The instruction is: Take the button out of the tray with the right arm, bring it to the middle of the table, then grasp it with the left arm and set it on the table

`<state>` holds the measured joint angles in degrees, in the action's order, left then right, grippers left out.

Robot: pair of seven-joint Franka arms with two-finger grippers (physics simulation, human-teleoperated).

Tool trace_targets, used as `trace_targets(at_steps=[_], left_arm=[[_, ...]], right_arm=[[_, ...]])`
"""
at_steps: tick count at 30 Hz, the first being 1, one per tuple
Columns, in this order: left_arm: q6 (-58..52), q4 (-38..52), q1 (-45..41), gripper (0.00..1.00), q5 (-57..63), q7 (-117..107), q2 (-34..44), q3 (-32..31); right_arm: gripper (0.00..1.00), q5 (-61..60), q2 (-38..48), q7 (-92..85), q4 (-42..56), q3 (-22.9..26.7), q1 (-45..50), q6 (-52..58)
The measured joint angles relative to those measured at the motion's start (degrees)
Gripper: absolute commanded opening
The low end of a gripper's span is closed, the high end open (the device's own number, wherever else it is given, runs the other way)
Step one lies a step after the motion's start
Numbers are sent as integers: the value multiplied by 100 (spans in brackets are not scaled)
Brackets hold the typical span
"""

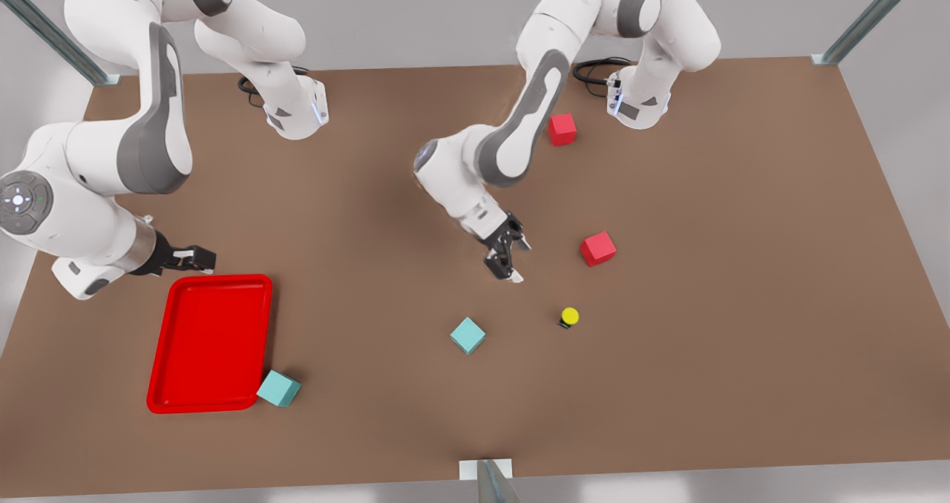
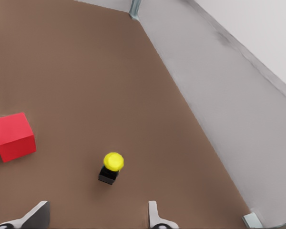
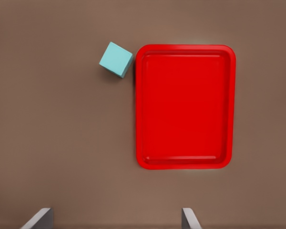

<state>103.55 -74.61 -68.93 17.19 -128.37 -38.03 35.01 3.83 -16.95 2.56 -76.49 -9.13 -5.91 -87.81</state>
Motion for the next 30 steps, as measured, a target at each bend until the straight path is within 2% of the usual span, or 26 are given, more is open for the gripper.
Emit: trace_targets(at_steps=[3, 6, 8, 9, 10, 11, 12, 14, 16, 26, 30], left_arm=[[-774, -56, 1601, 100, -1394, 1711, 1502, -24], [-1452, -116, 3328, 100, -2438, 3559, 1883, -24], [-1721, -96, 3809, 100, -2827, 4636, 1913, -46], [-1787, -115, 4564, 100, -2951, 5107, 2055, -843], [-1690, -728, 5181, 100, -2872, 5545, 2618, -1715], [-1492, -1559, 5538, 100, -2729, 5957, 3265, -2239], [-1359, -1975, 5811, 100, -2528, 6348, 3594, -2605], [-1175, -2304, 6067, 100, -2217, 7063, 3840, -2988], [-1052, -2393, 6089, 100, -2037, 7702, 3904, -3115], [-811, -2438, 5630, 100, -1808, 10021, 3935, -3171], [-723, -2377, 5486, 100, -1794, 10645, 3685, -3179]], right_arm=[[100, -1, -8, 1, 0, 0, 5, -3], [100, -1, -16, 2, 0, 0, 11, -6], [100, -1, -16, 3, 0, 0, 8, -8], [100, -1, -17, 3, 0, 0, 1, -8], [100, -1, -16, 3, 0, -2, -4, -10], [100, -3, -17, 3, 0, -9, -21, -13], [100, -5, -17, 2, -1, -9, -42, -18], [100, -13, -36, 0, -7, -9, -102, -29], [100, -13, -105, -3, 6, -12, -127, -59], [100, -307, -353, -24, 221, 13, -356, -261], [100, -457, -376, -34, 280, -47, -304, -279]])
